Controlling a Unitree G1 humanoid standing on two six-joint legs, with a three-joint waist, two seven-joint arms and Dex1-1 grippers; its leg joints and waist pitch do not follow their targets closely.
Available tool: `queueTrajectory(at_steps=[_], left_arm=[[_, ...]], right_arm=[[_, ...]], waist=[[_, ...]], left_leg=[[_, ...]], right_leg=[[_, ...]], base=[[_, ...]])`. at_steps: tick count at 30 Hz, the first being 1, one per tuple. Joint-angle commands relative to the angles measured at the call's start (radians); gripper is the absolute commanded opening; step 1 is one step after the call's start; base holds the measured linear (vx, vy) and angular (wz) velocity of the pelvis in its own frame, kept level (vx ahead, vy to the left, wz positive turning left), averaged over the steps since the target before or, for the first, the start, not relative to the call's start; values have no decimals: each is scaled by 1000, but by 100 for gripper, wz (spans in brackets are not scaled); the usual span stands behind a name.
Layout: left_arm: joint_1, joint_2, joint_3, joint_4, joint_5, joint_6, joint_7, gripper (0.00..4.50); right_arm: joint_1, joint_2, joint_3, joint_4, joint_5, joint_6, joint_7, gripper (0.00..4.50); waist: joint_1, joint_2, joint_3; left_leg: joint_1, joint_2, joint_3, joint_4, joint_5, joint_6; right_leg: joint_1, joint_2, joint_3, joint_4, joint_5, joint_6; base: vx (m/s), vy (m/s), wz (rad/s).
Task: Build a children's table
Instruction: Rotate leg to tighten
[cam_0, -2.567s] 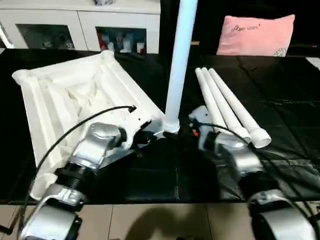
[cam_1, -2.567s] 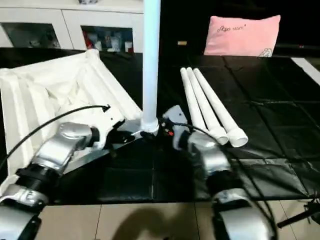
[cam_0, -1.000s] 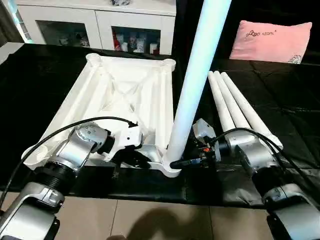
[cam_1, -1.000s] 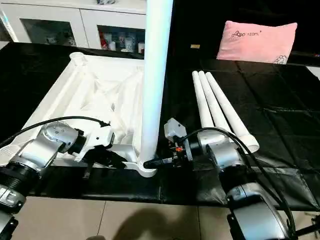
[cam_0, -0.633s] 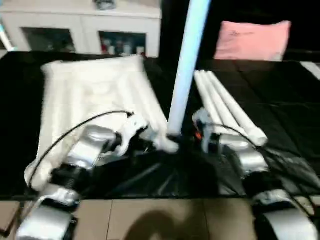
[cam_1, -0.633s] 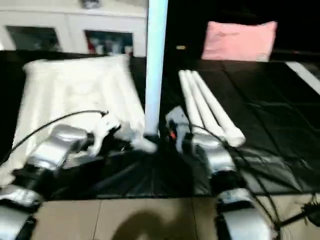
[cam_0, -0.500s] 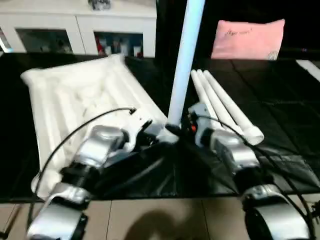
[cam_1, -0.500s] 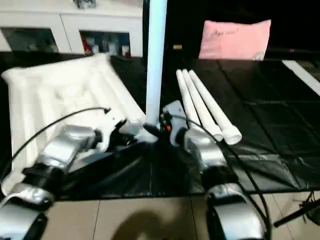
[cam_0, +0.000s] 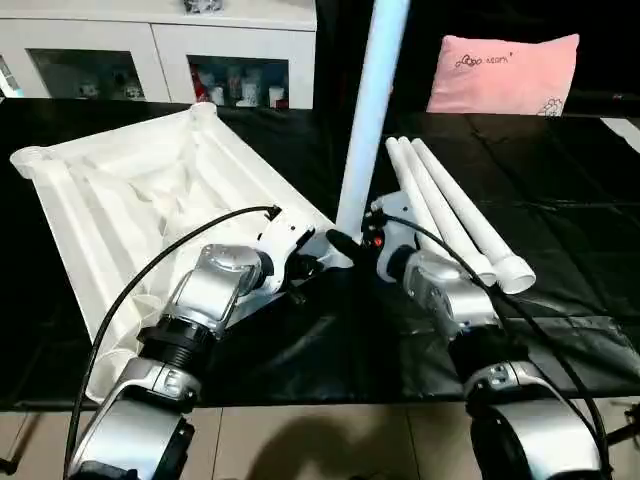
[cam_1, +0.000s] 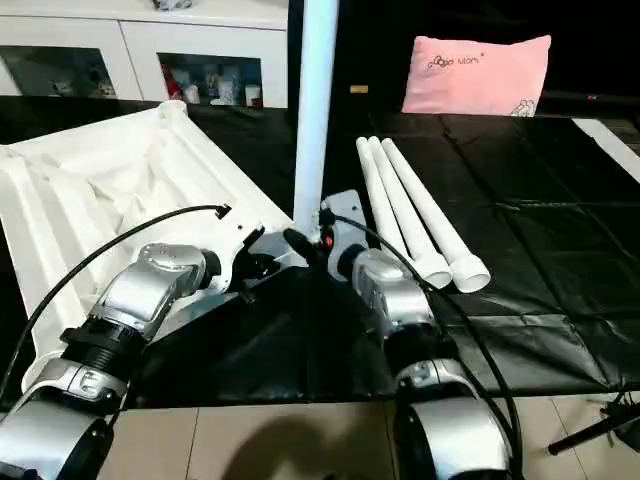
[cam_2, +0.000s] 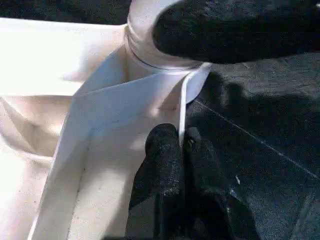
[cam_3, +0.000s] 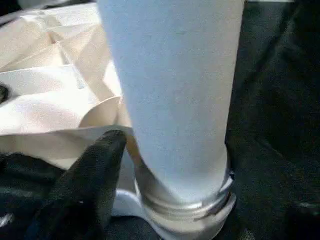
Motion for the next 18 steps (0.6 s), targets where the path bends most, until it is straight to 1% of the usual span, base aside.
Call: queueTrajectory(at_steps=[1,2,3,4,5,6,7,8,9,11,12,13,14,15,17,18], left_arm=[[-21,20,5,4,-14,-92,-37,0],[-15,37,-4,9,-11,-123,-67,0],[-10,49,-10,11,-12,-143,-93,0],[-7,56,-14,11,-13,-153,-108,0],[-1,73,-21,13,-14,-173,-140,0],[3,85,-28,14,-16,-192,-170,0],[5,93,-33,15,-18,-205,-186,0],[10,108,-44,17,-23,-237,-223,0],[10,109,-45,17,-23,-241,-227,0],[19,141,-69,17,-35,-290,-313,0],[23,157,-83,12,-38,-304,-355,0],[25,167,-92,9,-40,-314,-382,0],[27,196,-117,9,-38,-341,-447,0],[28,202,-122,10,-37,-347,-458,0],[29,223,-138,16,-32,-373,-507,0],[31,231,-144,14,-32,-380,-528,0]], right_arm=[[51,-30,71,-18,2,-37,179,370],[54,-55,63,-28,11,-50,214,380],[54,-73,56,-34,20,-59,241,390],[54,-84,51,-38,27,-65,258,398],[52,-114,57,-44,27,-67,302,398],[54,-140,69,-52,26,-77,350,415],[56,-155,76,-58,24,-78,377,425],[59,-182,91,-68,20,-80,427,432],[59,-185,93,-69,19,-80,432,432],[67,-232,123,-93,17,-108,537,432],[66,-247,130,-97,17,-131,573,432],[64,-256,134,-99,18,-146,594,432],[55,-272,139,-101,27,-164,652,432],[54,-274,141,-101,28,-167,662,432],[43,-281,145,-94,29,-176,700,432],[39,-282,151,-90,25,-183,714,432]], waist=[[7,7,-60],[9,7,-62],[7,5,-62],[7,7,-63],[4,5,-64],[4,5,-66],[6,6,-65],[7,7,-63],[9,4,-64],[15,6,-64],[18,2,-63],[20,4,-63],[23,3,-62],[30,5,-62],[38,6,-62],[38,6,-61]], left_leg=[[-18,-5,16,-62,-109,67],[-20,-6,16,-60,-100,75],[-24,-7,16,-60,-90,83],[-24,-7,15,-59,-83,85],[-28,-8,15,-57,-67,89],[-26,-7,15,-55,-63,95],[-23,-5,17,-54,-62,102],[-24,-5,17,-54,-66,105],[-23,-5,17,-54,-68,109],[-20,-2,18,-54,-69,112],[-21,-1,18,-54,-74,116],[-20,0,18,-55,-76,115],[-18,2,20,-55,-78,111],[-17,2,20,-56,-80,108],[-14,5,21,-56,-80,101],[-16,5,21,-56,-80,99]], right_leg=[[74,-65,47,-81,-161,-199],[77,-63,47,-78,-137,-203],[80,-63,47,-75,-114,-210],[80,-64,47,-73,-103,-215],[83,-64,47,-70,-78,-222],[82,-64,46,-69,-70,-230],[78,-64,47,-69,-65,-240],[77,-63,46,-69,-67,-243],[78,-63,46,-70,-71,-243],[75,-65,46,-67,-67,-247],[76,-66,47,-66,-70,-248],[74,-66,47,-66,-75,-247],[72,-66,47,-66,-78,-247],[72,-66,47,-65,-84,-247],[69,-64,47,-63,-75,-251],[70,-65,47,-62,-72,-252]], base=[[0,0,0],[0,0,0],[0,0,0],[0,0,0],[0,0,0],[0,0,0],[0,0,0],[0,0,0],[0,0,0],[0,0,0],[0,0,0],[0,0,0],[0,0,0],[0,0,0],[0,0,0],[0,0,0]])
